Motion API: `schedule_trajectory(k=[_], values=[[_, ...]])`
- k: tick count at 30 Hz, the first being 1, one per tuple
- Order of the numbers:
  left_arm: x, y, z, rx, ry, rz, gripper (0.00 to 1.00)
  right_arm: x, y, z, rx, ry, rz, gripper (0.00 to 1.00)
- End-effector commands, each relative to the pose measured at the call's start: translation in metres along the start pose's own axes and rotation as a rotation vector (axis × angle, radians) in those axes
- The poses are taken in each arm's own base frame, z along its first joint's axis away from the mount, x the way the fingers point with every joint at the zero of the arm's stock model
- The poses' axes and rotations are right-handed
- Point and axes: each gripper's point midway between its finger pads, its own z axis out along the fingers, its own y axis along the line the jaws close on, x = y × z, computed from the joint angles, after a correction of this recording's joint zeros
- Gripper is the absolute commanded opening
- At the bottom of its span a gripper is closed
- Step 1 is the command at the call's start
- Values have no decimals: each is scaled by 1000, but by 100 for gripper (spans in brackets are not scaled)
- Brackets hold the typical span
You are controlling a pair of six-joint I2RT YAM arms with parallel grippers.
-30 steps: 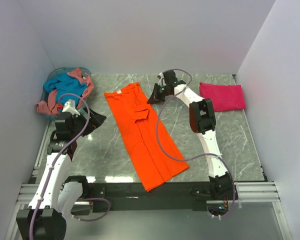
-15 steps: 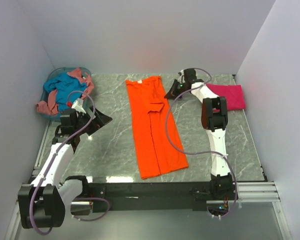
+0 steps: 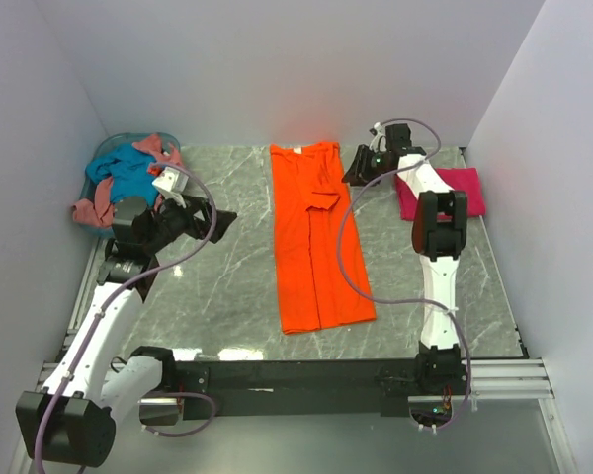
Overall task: Fold and stack the t-shirts
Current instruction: Fold the tshirt
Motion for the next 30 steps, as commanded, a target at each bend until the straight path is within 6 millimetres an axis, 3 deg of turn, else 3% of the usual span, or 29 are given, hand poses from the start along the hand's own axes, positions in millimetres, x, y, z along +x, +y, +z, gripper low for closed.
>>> schedule_trajectory(k=[1,2,4,7,10,11,12,13,14,15,16,17,18,19,20,22,23,28,30], values=[[-18,-4,6,67,-77,194,99,-32,66,-76,-38,-114,-301,48],[-13,-7,12,100,-53,196,99,-27,80,-101,-36,-129,-384,50],[6,-23,19,159,9,281,100,-19,93,-128,-37,-145,-485,56],[29,-45,23,167,51,463,99,19,120,-189,-62,-170,-769,63],[53,-61,20,190,69,577,99,46,128,-220,-60,-208,-958,70],[62,-66,15,199,71,600,99,64,128,-237,-38,-261,-1090,72],[69,-70,13,202,75,621,100,72,128,-243,-25,-295,-1142,83],[73,-79,11,201,71,661,100,93,115,-237,-27,-305,-1204,92],[86,-81,9,205,92,678,99,101,127,-256,-20,-378,-1273,100],[100,-83,6,208,131,693,99,111,127,-258,-28,-401,-1301,100],[112,-100,3,261,141,722,99,133,119,-252,-53,-387,-1315,100],[125,-99,1,252,170,744,97,150,133,-262,-124,-402,-1364,100],[135,-105,-3,270,192,759,95,168,133,-262,-175,-355,-1396,100],[147,-123,-7,331,206,779,94,176,138,-267,-210,-327,-1566,100],[158,-127,-10,345,225,798,93,221,133,-266,-351,-200,-1532,99],[180,-143,-17,400,268,867,90,253,118,-261,-420,-127,-1708,97],[188,-145,-18,406,288,894,89,274,109,-262,-455,-63,-1697,97],[236,-167,-17,509,390,958,77,300,73,-247,-397,50,-1696,94],[242,-170,-12,522,394,966,74,298,71,-244,-369,31,-1712,93]])
